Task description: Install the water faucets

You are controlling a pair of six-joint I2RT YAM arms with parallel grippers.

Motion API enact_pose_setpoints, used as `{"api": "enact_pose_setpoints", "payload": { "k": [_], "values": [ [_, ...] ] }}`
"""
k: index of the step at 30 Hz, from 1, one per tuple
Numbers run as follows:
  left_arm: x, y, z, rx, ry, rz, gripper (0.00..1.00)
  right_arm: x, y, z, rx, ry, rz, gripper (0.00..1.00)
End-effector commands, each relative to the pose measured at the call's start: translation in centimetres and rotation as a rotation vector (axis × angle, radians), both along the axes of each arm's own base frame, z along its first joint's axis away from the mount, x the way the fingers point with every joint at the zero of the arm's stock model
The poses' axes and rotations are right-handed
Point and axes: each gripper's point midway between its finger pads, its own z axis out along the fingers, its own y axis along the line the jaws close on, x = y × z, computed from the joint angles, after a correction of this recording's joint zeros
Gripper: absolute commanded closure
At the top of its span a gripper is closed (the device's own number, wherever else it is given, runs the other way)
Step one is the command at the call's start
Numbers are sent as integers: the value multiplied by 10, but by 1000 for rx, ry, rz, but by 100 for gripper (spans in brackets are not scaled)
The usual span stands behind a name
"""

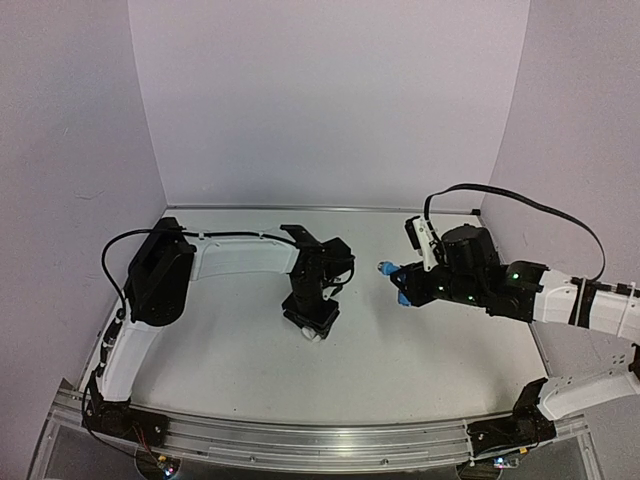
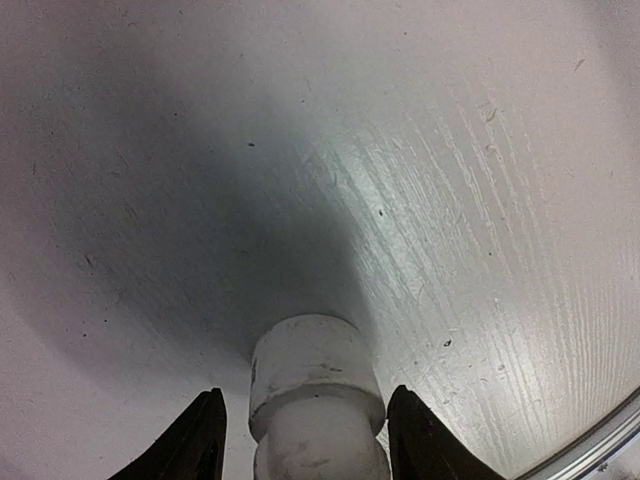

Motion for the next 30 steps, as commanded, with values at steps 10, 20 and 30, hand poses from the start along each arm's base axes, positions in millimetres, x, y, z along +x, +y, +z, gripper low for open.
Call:
{"api": "enact_pose_setpoints", "payload": {
  "k": [10, 20, 30],
  "values": [
    [10, -8, -1, 1, -20, 7, 60, 0, -2, 2, -16, -27, 6, 100],
    [14, -17, 19, -52, -34, 13, 83, 7, -22, 3, -66, -53, -86, 100],
    [34, -10, 98, -294, -5, 89, 100, 24, -61, 23, -276, -165, -233, 100]
  ]
}}
